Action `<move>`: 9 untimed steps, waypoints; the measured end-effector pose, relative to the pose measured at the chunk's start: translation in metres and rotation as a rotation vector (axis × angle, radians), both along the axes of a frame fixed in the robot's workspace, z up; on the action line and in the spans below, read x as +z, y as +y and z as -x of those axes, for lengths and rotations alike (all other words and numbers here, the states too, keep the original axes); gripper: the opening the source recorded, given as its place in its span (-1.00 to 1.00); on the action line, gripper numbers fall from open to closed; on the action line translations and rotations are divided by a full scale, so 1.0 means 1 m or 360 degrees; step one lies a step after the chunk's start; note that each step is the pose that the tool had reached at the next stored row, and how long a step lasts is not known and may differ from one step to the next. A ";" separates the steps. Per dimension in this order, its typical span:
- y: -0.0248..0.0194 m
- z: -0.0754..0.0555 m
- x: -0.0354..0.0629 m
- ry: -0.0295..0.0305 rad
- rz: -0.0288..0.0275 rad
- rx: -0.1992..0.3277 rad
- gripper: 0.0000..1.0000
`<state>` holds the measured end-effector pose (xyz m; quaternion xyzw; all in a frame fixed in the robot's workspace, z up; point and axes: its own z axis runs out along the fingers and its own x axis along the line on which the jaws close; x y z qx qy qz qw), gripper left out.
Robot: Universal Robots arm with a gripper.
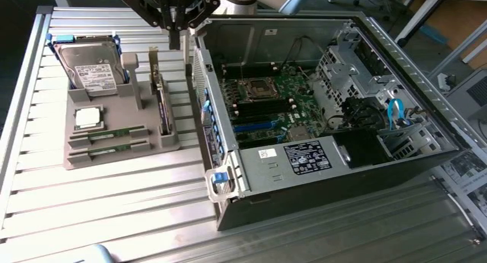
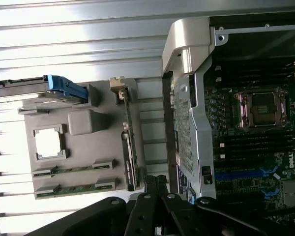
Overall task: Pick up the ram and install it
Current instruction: 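Reach for the ram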
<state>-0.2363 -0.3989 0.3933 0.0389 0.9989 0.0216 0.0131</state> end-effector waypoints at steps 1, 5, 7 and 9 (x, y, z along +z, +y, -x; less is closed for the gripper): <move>0.0000 0.001 0.0000 0.00000 0.00000 0.0000 -0.79; 0.0000 0.004 0.0000 -0.00001 0.00000 0.0000 -0.79; 0.0000 0.006 0.0000 0.00000 0.00001 0.0000 -0.79; 0.0000 0.008 0.0000 -0.00001 -0.00001 0.0000 -0.79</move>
